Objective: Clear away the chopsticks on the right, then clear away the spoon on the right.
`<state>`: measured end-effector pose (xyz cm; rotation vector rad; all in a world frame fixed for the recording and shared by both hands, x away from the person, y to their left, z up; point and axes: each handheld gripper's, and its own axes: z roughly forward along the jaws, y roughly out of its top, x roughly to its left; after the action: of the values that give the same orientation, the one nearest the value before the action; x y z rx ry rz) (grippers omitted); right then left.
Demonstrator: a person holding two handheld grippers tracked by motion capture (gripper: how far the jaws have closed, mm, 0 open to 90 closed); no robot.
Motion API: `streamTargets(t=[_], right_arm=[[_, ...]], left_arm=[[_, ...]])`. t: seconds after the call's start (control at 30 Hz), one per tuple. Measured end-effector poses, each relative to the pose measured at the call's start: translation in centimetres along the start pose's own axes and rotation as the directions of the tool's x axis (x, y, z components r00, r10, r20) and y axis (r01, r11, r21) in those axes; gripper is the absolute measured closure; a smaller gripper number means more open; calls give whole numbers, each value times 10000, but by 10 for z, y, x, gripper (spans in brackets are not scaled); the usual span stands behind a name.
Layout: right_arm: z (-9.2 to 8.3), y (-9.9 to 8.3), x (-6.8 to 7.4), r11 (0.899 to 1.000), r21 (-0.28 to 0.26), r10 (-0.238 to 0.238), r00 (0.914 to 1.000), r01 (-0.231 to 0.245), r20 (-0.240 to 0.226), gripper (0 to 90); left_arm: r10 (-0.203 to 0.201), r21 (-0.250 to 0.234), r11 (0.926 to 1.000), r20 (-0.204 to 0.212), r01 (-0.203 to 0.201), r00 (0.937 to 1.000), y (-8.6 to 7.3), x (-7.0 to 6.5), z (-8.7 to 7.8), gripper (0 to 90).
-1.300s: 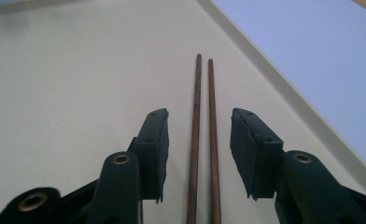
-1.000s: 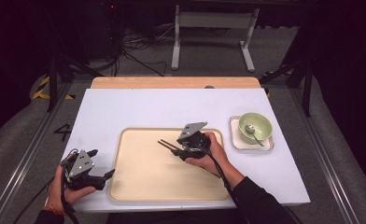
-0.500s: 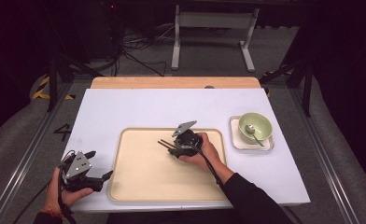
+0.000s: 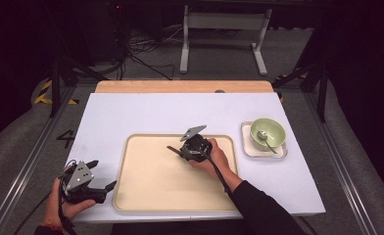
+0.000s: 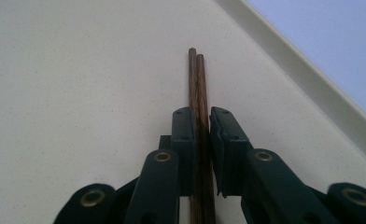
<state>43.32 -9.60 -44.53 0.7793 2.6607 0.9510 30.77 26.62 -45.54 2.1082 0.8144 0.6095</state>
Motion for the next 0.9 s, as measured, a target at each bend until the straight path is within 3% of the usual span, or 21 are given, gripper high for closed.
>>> streamTargets(t=[0.13, 0.23, 0.5, 0.9], right_arm=[[0, -2, -3, 9993, -114, 354, 9992, -356, -205, 809], [-2, -3, -5, 9983, -86, 577, 9983, -578, -94, 809], [-7, -9, -4, 9987, -26, 519, 9983, -519, 281, 809], [-22, -26, -13, 9975, -20, 704, 9963, -704, 491, 796]], left_arm=[[20, 49, 10000, -14, -20, 10000, -1, 0, 0, 93], [13, 53, 10000, -2, -13, 10000, -1, 0, 0, 93], [76, 130, 9999, -42, -75, 10000, -1, -1, 0, 93], [52, 170, 9998, -76, -51, 10000, -1, -1, 0, 93]])
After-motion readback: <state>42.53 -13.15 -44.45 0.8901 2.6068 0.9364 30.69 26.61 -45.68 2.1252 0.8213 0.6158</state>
